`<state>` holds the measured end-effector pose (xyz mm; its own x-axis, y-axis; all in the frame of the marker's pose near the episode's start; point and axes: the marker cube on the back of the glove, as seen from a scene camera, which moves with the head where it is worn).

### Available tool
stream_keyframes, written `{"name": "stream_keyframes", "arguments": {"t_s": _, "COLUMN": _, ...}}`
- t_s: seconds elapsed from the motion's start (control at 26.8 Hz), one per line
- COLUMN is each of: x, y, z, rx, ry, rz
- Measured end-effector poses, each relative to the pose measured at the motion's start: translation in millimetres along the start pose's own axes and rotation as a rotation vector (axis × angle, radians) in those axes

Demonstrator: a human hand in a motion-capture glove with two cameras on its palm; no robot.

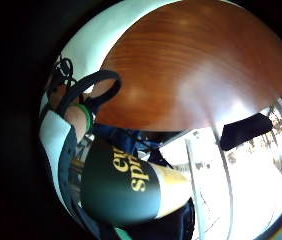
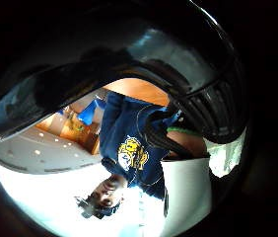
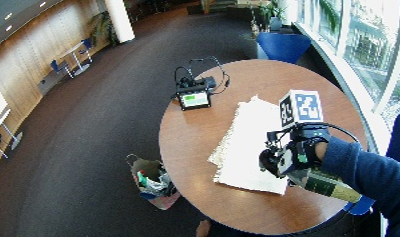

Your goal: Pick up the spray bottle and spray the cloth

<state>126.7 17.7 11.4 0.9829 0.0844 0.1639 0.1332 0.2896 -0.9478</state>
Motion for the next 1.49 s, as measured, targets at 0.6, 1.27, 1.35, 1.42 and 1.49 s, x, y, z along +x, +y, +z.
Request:
{"name": "stream_keyframes", "arguments": {"t_s": 0.6, "x": -30, "y": 71, "z": -18, "rx": 0.618, "ry": -0.535, "rz": -0.761}}
{"name": "stream_keyframes", "arguments": {"t_s": 1.27, "x": 47, "y": -30, "z": -87, "rx": 1.425, "ry": -0.853, "rz": -0.548}}
{"name": "stream_keyframes", "arguments": {"t_s": 1.35, "x": 64, "y": -40, "z": -83, "rx": 1.450, "ry": -0.877, "rz": -0.484}}
{"name": "stream_keyframes", "arguments": {"t_s": 1.42, "x": 79, "y": -43, "z": -80, "rx": 1.479, "ry": -0.895, "rz": -0.446}}
{"name": "stream_keyframes", "arguments": {"t_s": 1.49, "x": 89, "y": -41, "z": -79, "rx": 1.508, "ry": -0.905, "rz": -0.437}}
